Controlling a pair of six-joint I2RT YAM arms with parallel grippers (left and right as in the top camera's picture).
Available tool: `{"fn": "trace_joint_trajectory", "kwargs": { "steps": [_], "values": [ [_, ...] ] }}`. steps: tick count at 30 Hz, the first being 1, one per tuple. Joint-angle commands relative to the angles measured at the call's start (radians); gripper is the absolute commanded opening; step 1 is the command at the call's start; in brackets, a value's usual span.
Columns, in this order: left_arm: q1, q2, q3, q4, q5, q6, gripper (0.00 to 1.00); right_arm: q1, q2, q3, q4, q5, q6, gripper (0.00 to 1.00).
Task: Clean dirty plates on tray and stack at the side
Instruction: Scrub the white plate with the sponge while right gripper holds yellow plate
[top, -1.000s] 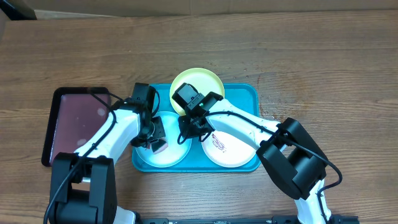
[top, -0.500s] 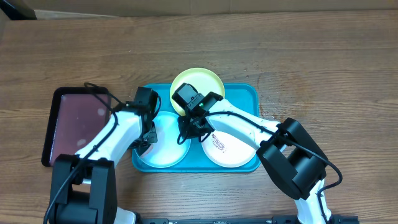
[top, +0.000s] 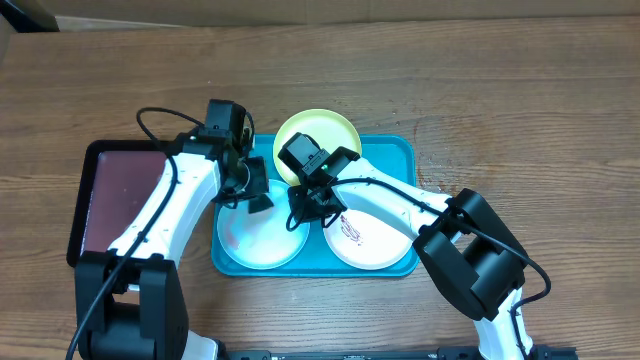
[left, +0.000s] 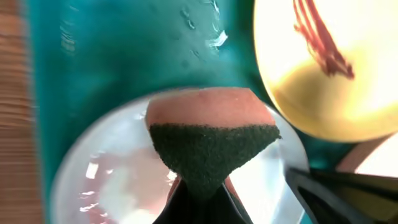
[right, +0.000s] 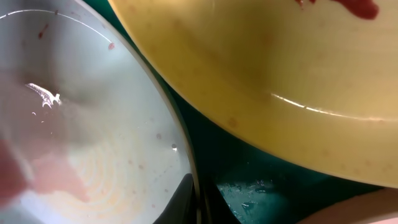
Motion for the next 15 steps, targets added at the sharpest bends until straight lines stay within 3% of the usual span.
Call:
{"fn": "trace_joint_trajectory", "kwargs": {
  "steps": [1, 5, 8, 13, 15],
  "values": [
    [-0.002, 0.011, -0.100, 0.036, 0.129, 0.033, 0.04, -0.014, -0.003, -0.005, -0.002, 0.018, -0.005, 0.04],
    [-0.002, 0.011, -0.197, 0.135, 0.186, 0.032, 0.04, -0.026, -0.003, -0.005, -0.006, 0.011, -0.005, 0.04],
    [-0.002, 0.011, -0.257, 0.196, 0.130, 0.019, 0.04, -0.032, -0.003, -0.005, -0.005, -0.010, -0.005, 0.04],
    [-0.002, 0.011, -0.304, 0.176, -0.357, -0.169, 0.04, -0.032, -0.003, -0.005, -0.013, -0.011, -0.005, 0.04],
    [-0.002, 0.011, -0.303, 0.156, -0.474, -0.185, 0.04, -0.032, -0.003, -0.005, -0.017, -0.011, -0.005, 0.04]
  ]
}}
